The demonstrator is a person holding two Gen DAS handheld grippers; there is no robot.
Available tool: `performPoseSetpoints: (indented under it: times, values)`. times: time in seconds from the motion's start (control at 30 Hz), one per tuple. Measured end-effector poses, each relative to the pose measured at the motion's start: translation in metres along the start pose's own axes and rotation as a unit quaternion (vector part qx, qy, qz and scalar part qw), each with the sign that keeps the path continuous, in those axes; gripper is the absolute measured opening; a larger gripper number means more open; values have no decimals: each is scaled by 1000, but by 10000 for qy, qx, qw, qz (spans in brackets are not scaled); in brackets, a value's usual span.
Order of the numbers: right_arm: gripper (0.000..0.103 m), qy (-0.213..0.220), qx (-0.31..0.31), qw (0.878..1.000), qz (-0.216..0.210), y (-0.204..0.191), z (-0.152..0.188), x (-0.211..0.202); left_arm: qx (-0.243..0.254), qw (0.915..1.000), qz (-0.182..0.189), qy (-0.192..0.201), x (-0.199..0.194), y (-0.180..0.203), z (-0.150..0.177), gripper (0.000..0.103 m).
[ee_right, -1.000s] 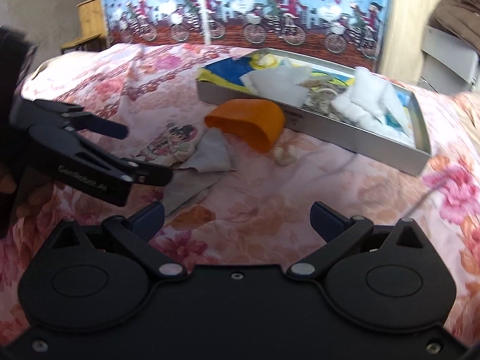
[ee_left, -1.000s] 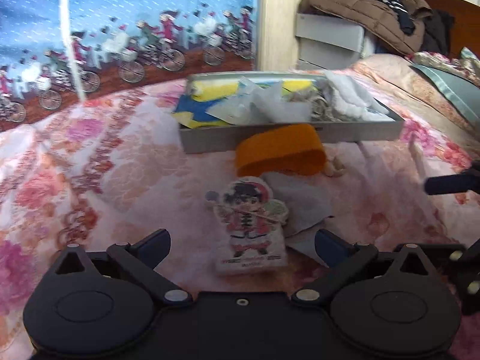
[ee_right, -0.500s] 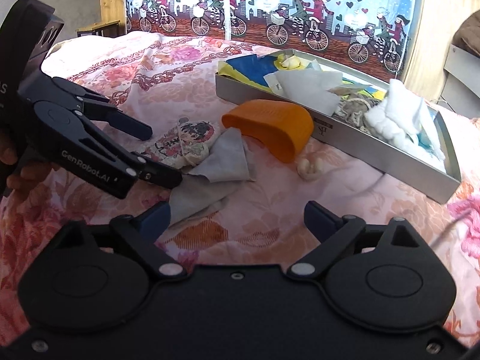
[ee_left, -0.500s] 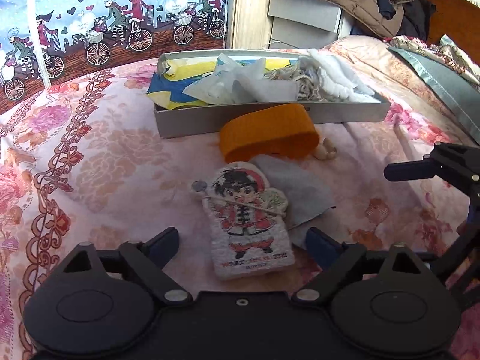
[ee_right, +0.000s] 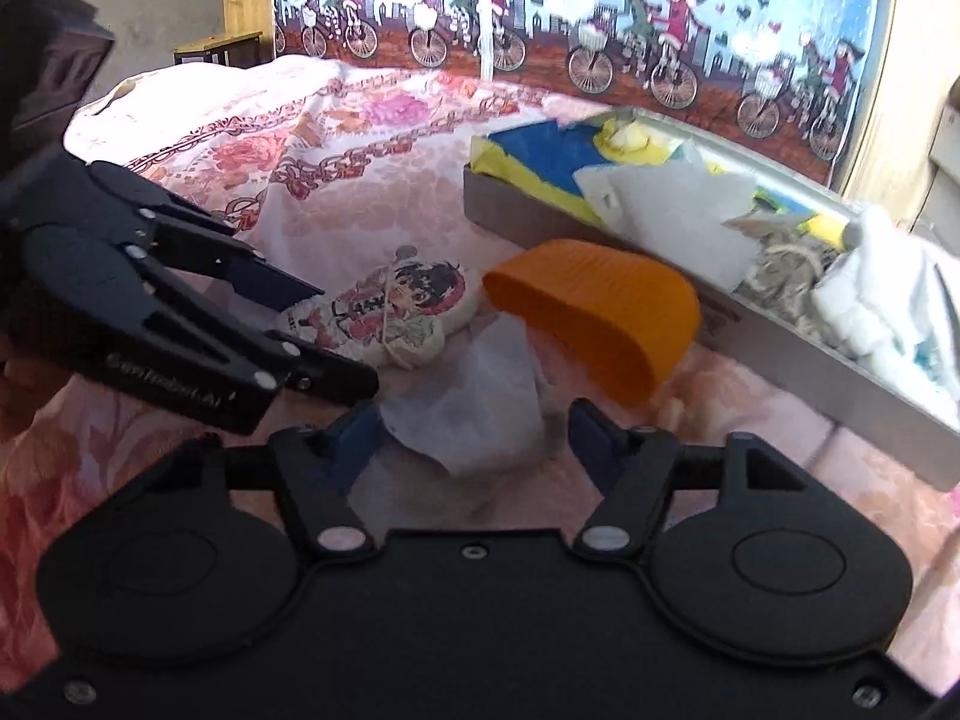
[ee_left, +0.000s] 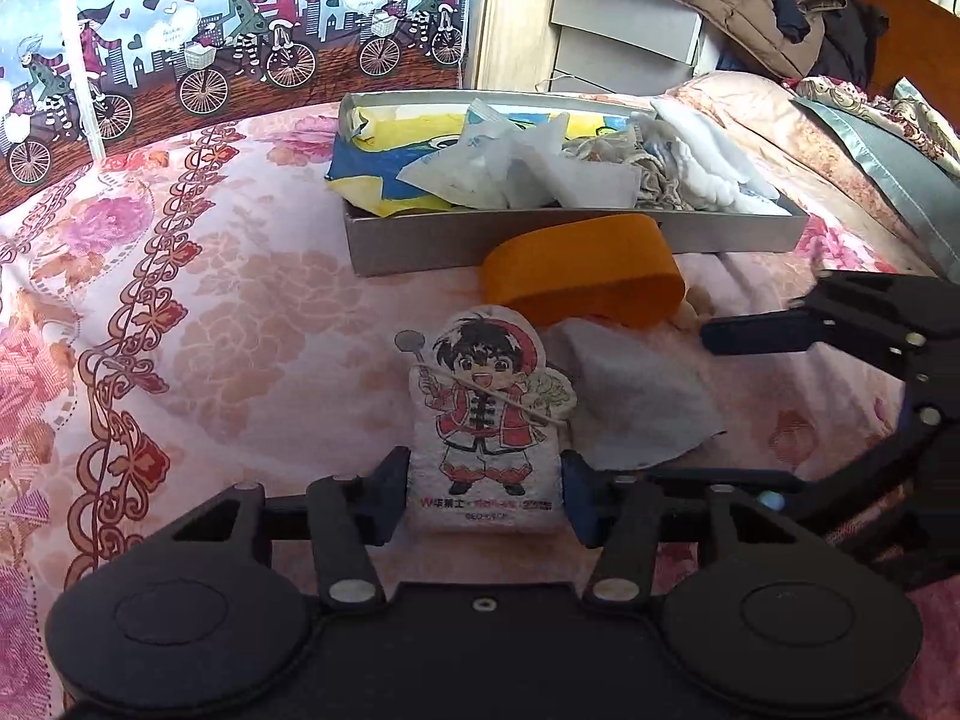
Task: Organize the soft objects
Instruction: 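Grasp the grey cloth with the right gripper while the left grasps the cartoon card, then carry the grey cloth and cartoon card over the grey tray and lower them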
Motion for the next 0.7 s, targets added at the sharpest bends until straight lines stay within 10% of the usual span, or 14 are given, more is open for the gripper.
performPoseSetpoints:
  times: [0.3,0.7]
  values:
    - [10,-36,255,9996,-92,5,8,-3,-16,10000,-64,6,-9,0,5,54]
    - [7,264,190,9987,385,31,19,-63,212,9988,-302,311,-34,11,-4,54]
Point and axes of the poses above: each gripper's, at about its wrist camera, not at the fingertips, and x roughly the way its jaws point, y to its right, z to its underside, the point moved 9 cm from there along x, roughly the way its jaws point, and after that the axes turned 2 degrees about x, right-handed, at the moved point
